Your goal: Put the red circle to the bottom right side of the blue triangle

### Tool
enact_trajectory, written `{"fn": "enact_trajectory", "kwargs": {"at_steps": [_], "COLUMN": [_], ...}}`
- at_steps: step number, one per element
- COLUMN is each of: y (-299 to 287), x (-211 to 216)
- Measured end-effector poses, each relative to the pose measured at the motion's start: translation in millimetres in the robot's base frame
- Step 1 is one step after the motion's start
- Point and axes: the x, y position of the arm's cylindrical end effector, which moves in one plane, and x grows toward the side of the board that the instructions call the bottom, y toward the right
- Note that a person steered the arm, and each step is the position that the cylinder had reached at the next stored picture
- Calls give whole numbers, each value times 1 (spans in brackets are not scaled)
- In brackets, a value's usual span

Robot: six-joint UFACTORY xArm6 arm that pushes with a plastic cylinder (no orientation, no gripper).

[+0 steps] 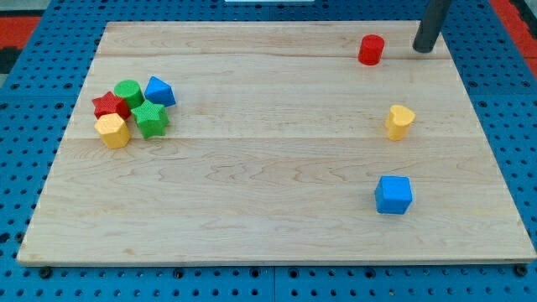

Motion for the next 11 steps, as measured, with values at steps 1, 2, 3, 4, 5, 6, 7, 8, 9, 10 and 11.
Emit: {"fn": "enact_trajectory", "kwargs": {"at_steps": [1, 2, 3, 4, 5, 6, 7, 8, 9, 10, 11], "y": [-92, -200, -146, -87, -99, -171, -123, -161, -238, -309, -359], "x": [-2, 44, 15, 11, 69, 42, 34, 5, 8, 54, 99]}}
